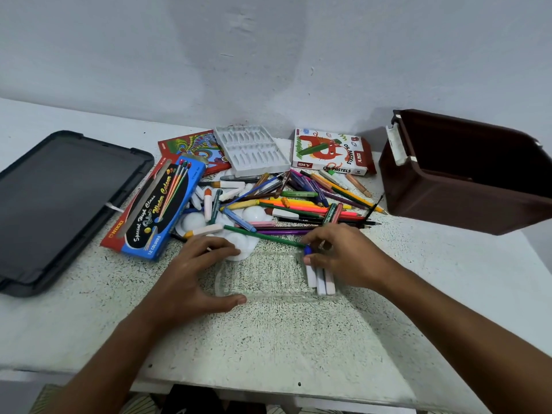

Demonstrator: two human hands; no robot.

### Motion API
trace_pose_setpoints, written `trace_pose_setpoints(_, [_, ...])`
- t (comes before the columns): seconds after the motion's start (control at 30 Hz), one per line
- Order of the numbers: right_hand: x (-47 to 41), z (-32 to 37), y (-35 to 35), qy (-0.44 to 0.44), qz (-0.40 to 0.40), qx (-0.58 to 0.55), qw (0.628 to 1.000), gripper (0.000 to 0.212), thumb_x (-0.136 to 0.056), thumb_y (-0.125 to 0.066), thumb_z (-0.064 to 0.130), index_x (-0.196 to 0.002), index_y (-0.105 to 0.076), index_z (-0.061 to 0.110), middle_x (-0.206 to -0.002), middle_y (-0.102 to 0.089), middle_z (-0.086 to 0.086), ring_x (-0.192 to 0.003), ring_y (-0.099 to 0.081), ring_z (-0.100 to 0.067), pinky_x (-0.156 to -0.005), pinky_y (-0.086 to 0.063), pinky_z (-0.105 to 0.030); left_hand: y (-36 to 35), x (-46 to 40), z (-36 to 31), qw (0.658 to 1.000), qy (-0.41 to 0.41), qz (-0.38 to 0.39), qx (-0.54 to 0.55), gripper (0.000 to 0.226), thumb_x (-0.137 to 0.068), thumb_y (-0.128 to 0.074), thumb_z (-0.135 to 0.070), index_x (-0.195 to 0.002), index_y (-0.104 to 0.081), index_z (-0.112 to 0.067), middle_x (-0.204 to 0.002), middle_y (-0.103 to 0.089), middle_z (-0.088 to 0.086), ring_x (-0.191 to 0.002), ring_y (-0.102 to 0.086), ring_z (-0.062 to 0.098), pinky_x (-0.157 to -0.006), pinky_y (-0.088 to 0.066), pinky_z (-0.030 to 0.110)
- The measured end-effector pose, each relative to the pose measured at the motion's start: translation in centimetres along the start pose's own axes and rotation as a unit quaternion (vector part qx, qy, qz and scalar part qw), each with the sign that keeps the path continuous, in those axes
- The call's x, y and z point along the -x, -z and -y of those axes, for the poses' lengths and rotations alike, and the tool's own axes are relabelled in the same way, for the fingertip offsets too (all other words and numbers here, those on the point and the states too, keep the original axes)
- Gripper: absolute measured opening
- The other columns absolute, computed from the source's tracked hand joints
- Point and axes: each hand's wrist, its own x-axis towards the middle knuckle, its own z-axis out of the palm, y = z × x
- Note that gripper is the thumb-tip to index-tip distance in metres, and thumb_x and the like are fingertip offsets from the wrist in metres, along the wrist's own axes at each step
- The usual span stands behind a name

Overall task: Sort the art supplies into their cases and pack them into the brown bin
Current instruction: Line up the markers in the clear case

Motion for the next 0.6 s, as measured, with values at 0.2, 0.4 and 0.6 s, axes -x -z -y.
trace_pose_setpoints(0.2, [0.55,-0.37,-0.49,0.016,0.005,0.053,0.998,0.028,-0.085,-0.068,0.036,-0.111,-0.064,0.027,-0.108,-0.052,0.01,-0.105,-0.039,-0.009,-0.082,-0.033,-0.026,0.07,0.01,0.09,1.0,-0.001,-0.006,0.001,0.073,-0.062,-0.073,-0.066,-0.119,-0.064,-0.022,-0.12,-0.054,-0.01,-0.122,-0.043,0.004,-0.101,-0.029,0.008])
trace_pose_setpoints(0.4, [0.69,-0.53,-0.72,0.02,0.013,0.05,0.998,0.026,-0.085,-0.067,0.035,-0.109,-0.063,0.028,-0.107,-0.05,0.009,-0.105,-0.037,-0.01,-0.082,-0.033,-0.027,-0.02,-0.03,0.1,1.0,-0.003,-0.005,0.005,0.073,-0.062,-0.073,-0.065,-0.119,-0.064,-0.021,-0.119,-0.054,-0.01,-0.123,-0.043,0.004,-0.101,-0.029,0.008])
trace_pose_setpoints(0.6, [0.42,-0.56,-0.52,0.028,0.021,0.057,0.998,0.026,-0.083,-0.07,0.036,-0.108,-0.063,0.029,-0.106,-0.05,0.01,-0.102,-0.039,-0.008,-0.08,-0.034,-0.025,0.03,-0.01,0.1,1.0,-0.003,-0.007,0.009,0.072,-0.062,-0.074,-0.065,-0.118,-0.065,-0.021,-0.119,-0.054,-0.009,-0.122,-0.043,0.003,-0.1,-0.029,0.007])
